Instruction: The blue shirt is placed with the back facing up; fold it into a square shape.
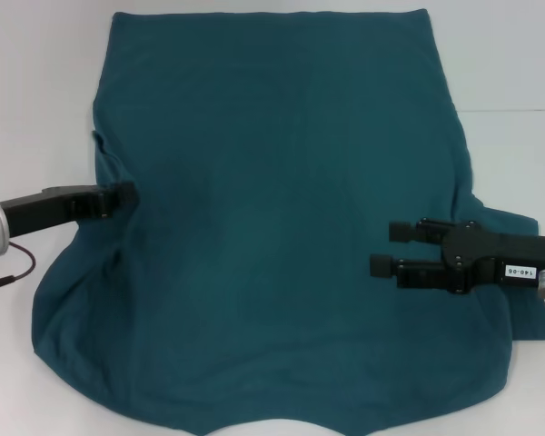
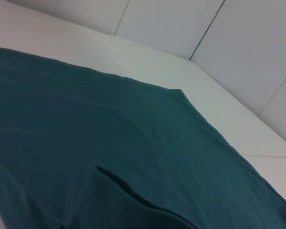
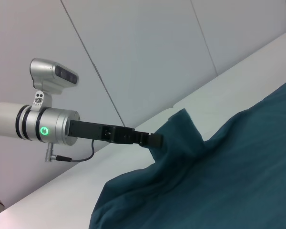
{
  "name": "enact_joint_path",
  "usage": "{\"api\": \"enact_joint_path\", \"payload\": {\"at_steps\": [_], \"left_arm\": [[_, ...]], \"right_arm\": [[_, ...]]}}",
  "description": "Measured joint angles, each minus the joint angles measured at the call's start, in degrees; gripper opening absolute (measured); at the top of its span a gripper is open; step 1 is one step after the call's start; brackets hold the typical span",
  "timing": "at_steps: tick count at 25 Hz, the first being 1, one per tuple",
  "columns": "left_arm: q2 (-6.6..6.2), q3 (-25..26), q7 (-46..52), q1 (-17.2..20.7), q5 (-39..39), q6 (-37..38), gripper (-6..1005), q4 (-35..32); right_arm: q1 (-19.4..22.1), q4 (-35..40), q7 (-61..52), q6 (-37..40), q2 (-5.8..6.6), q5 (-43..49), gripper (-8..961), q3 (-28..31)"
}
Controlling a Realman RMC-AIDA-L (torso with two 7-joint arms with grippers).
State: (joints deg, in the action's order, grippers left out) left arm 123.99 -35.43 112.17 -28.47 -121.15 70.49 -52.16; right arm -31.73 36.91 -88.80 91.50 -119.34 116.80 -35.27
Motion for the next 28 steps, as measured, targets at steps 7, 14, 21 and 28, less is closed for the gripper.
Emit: {"api": "enact_joint_path", "payload": {"at_steps": [7, 14, 21, 28], "left_arm": [[0.08, -0.61, -0.13, -0.87, 0.95, 0.20, 35, 2.33], [0.13, -0.91, -2.38, -0.45, 4.34, 1.47, 147, 4.88], [0.04, 0.60, -5.65, 1.55, 4.55, -0.90, 340, 4.37], [0.24, 0.49, -7.52, 3.25, 3.96, -6.68, 645, 4.94]], "right_arm": [[0.21, 0.00, -0.24, 0.04, -0.06, 0.00, 895, 0.06], [0.26, 0.00, -0.34, 0.12, -0.10, 0.01, 895, 0.17], [0.18, 0.00, -0.38, 0.02, -0.10, 0.01, 895, 0.39], [-0.07, 0.00, -0.50, -0.05, -0.09, 0.01, 895, 0.57]]}}
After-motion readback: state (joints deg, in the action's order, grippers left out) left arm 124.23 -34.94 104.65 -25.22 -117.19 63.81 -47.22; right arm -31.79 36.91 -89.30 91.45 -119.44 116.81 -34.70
